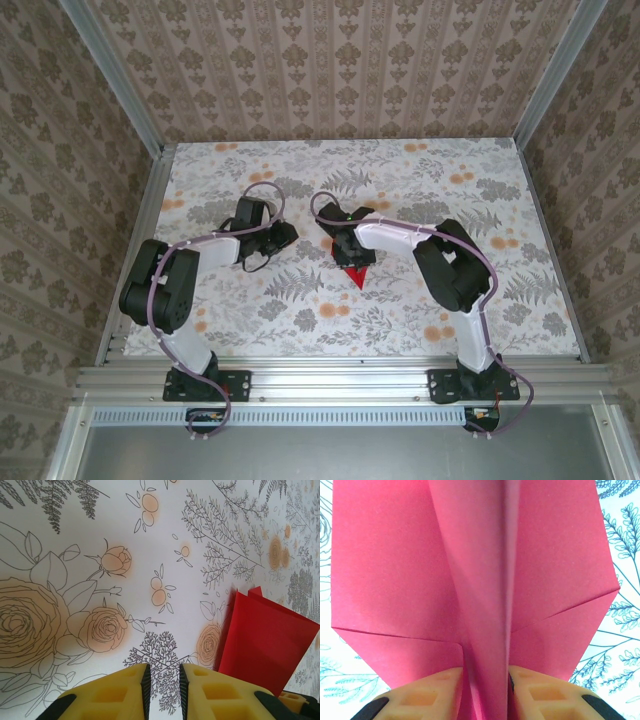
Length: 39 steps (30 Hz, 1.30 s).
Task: Fold a paper plane with a square sheet of paper (pick it up from the middle)
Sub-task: Move a paper plane to the center of the table.
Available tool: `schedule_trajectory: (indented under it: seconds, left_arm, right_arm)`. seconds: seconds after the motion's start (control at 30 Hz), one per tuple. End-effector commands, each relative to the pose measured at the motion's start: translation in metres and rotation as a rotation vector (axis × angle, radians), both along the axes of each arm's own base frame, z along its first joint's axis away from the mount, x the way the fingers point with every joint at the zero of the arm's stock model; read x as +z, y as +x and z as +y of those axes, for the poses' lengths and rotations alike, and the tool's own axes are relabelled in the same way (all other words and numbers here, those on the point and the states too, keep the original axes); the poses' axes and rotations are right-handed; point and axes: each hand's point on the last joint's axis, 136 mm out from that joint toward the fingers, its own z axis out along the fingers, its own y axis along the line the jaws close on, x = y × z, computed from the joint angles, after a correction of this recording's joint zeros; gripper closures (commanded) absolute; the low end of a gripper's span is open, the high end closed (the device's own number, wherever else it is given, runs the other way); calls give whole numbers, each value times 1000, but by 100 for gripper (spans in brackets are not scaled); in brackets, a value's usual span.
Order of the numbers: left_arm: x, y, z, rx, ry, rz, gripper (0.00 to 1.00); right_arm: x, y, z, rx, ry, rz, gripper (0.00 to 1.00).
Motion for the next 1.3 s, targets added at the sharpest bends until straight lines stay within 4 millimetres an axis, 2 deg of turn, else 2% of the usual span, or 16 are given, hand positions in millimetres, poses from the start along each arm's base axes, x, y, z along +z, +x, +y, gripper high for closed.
schedule_trajectory:
  seconds: [0.0,0.07,0.13,0.23,0.4,0.53,0.67,0.83,1.07,1.13,1.27]
  left_arm:
    - [-1,-5,6,-5,21,-2,75]
    - [-1,-5,5,-7,23,-2,75]
    - [1,-5,6,-7,28,-6,75]
    - [3,-6,9,-2,41,-10,75]
    - [10,-4,18,15,53,-24,75]
    - [16,-2,34,43,62,-35,75]
    - [23,-3,52,76,72,-46,75]
    - [29,-8,66,97,85,-53,75]
    - [29,-11,68,103,90,-49,75]
    - [30,-11,68,104,86,-50,75]
    - [30,-11,69,107,90,-51,75]
  right_arm:
    - [-64,-45,-29,-27,-111,173,75]
    - [-64,-45,-32,-25,-124,171,79]
    - [-52,-36,-30,-13,-129,133,85]
    - [-21,-15,-21,23,-116,49,90]
    - [36,16,-6,121,-87,-90,92]
    - [58,36,8,237,-32,-131,91]
    - [59,60,10,311,-29,-140,91]
    - [48,84,11,382,-29,-122,90]
    - [29,100,16,529,6,-88,88]
    - [27,108,10,507,2,-86,88]
    - [23,110,8,464,24,-78,88]
